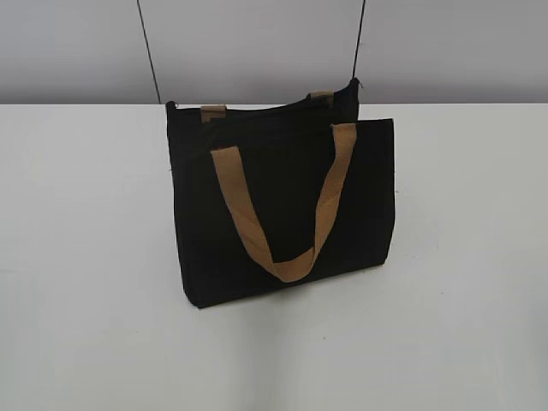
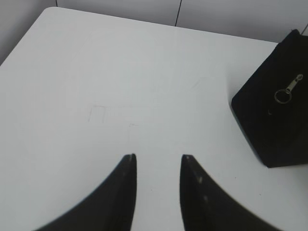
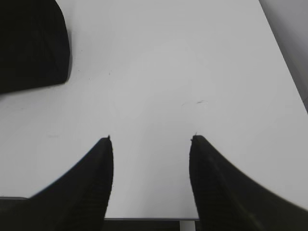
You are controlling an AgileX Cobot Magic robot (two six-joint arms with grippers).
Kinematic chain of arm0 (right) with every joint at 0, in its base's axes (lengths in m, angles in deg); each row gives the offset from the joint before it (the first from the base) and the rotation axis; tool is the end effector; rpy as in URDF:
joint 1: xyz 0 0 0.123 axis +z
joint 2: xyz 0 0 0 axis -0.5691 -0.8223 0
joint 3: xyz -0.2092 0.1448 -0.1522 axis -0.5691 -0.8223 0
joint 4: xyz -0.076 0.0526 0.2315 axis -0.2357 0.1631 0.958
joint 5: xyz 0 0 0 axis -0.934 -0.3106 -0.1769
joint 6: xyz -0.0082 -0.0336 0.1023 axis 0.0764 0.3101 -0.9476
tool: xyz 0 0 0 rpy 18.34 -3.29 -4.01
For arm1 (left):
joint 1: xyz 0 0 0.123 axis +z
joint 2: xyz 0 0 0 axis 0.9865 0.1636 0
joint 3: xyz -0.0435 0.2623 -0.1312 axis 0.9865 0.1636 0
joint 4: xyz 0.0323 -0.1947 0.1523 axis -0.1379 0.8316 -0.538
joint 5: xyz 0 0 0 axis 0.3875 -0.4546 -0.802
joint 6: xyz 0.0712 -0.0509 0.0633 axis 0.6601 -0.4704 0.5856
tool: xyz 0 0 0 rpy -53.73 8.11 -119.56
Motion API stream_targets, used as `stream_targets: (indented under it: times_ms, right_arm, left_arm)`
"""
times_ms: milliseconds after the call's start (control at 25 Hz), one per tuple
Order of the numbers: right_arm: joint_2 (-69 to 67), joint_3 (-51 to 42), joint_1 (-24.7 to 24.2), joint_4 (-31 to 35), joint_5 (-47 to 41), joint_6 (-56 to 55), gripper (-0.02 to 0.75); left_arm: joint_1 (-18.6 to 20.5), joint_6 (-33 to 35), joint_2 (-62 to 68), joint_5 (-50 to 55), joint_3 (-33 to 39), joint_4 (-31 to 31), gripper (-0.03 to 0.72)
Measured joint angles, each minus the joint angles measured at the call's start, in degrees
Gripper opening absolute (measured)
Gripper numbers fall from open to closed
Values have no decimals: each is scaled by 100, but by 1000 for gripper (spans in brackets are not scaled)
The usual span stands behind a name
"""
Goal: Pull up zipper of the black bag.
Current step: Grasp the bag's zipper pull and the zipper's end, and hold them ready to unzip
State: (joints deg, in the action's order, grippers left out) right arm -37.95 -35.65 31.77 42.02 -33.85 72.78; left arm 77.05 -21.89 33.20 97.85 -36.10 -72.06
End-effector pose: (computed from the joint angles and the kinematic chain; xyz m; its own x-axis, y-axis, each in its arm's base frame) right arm -0.0043 0.0068 0.2600 -0.4927 -0.0492 -0.8688 -0.0386 0.9987 -0.0347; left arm -0.0073 0.0004 0.2747 -0.4291 -0.0348 -0.9026 0.0356 0.9978 -0.0554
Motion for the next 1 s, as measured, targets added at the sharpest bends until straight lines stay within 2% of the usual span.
stream_targets:
  times_ms: [800,1000]
  right_arm:
    - [0,0,0,0,0,0,400]
    - [0,0,0,0,0,0,400]
  left_arm:
    - [0,0,60,-37,-36,0,235]
    - [0,0,404,-1099,-452,153,241]
